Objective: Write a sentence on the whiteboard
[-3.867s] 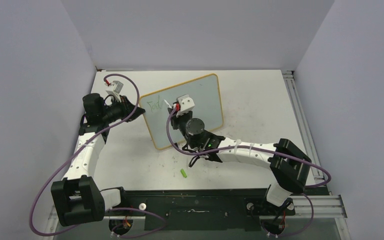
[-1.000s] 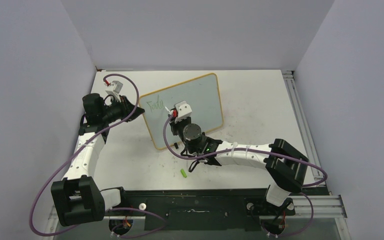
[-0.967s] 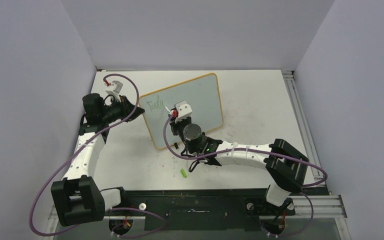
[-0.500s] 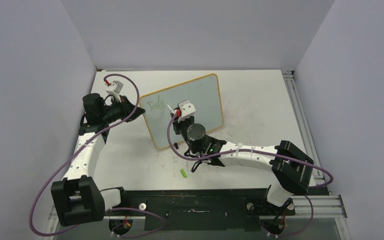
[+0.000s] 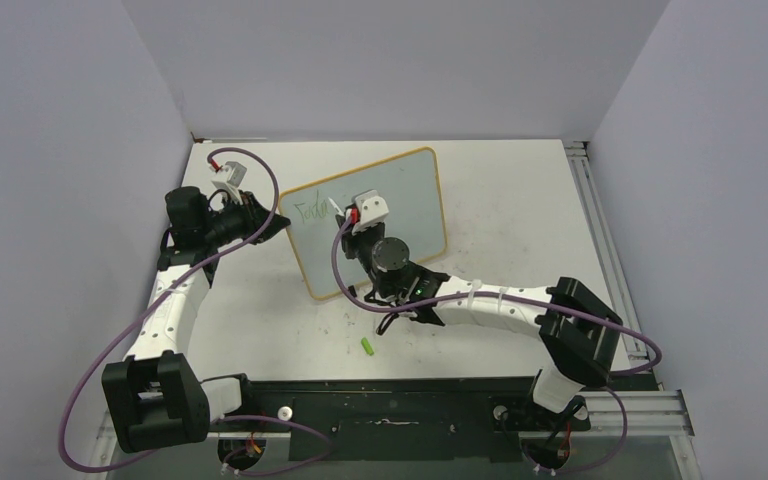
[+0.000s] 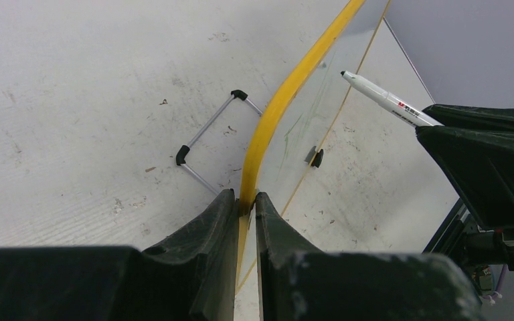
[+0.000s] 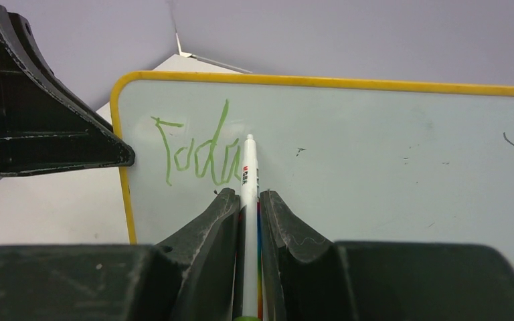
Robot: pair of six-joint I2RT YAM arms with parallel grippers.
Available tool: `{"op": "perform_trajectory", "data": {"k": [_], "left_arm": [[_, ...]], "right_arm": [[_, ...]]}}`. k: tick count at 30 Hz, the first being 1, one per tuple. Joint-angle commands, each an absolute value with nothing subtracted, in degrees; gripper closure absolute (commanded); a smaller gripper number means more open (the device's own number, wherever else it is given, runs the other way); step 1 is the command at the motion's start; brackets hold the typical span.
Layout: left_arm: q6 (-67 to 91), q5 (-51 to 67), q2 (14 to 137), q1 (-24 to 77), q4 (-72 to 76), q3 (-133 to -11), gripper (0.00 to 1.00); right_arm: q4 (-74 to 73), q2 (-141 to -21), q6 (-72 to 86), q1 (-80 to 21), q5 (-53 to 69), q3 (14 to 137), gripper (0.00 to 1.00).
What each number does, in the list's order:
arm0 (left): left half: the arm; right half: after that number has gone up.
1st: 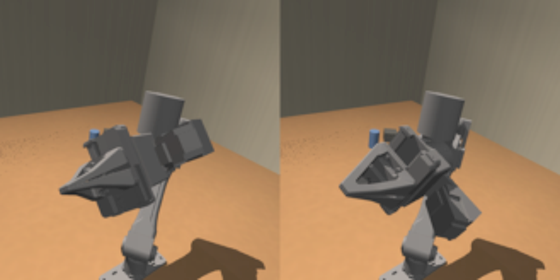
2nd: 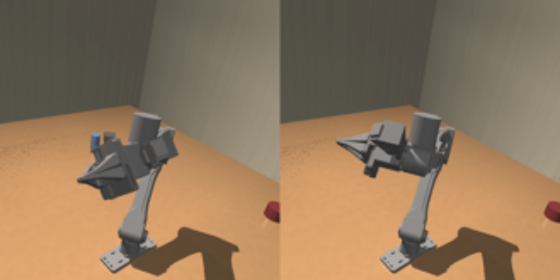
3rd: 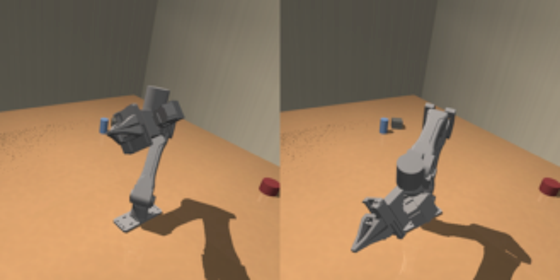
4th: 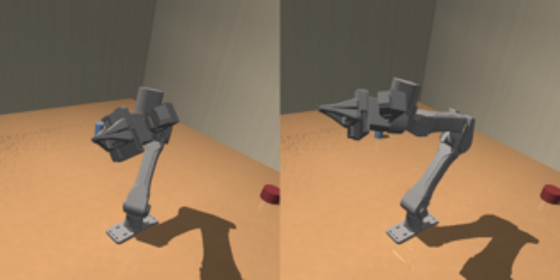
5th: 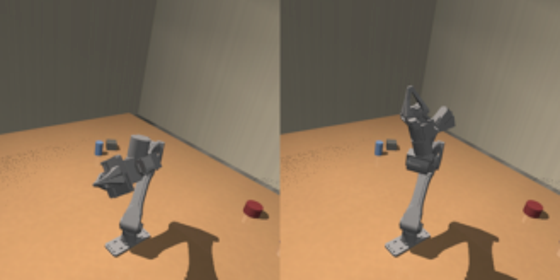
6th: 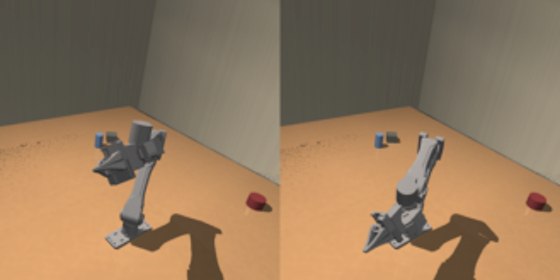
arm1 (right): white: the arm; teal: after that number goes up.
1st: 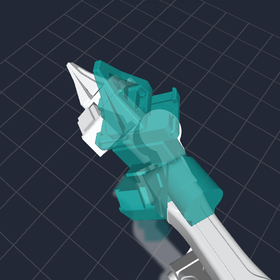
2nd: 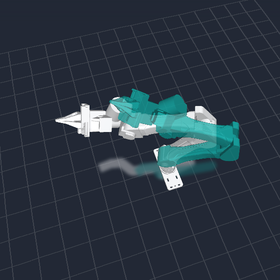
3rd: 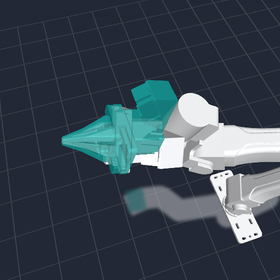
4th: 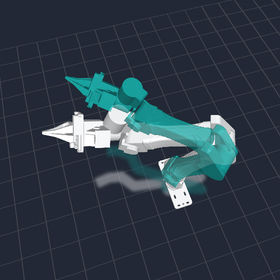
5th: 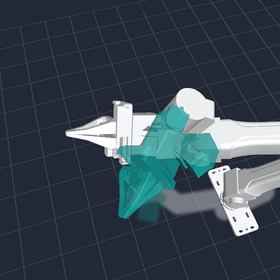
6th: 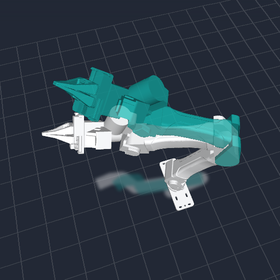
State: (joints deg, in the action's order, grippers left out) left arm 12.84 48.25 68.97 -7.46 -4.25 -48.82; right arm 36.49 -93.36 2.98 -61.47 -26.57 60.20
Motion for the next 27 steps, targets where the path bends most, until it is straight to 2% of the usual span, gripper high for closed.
{"op": "perform_trajectory", "data": {"k": [1,27], "left_arm": [[12.2,48.2,68.0,-7.4,-5.3,-50.4,1.00],[12.3,48.2,67.9,-7.3,-5.1,-50.4,1.00]], "right_arm": [[38.5,-94.7,2.8,-60.8,-25.4,62.7,0.95],[37.5,-92.0,4.6,-61.1,-28.1,57.2,0.95]]}}
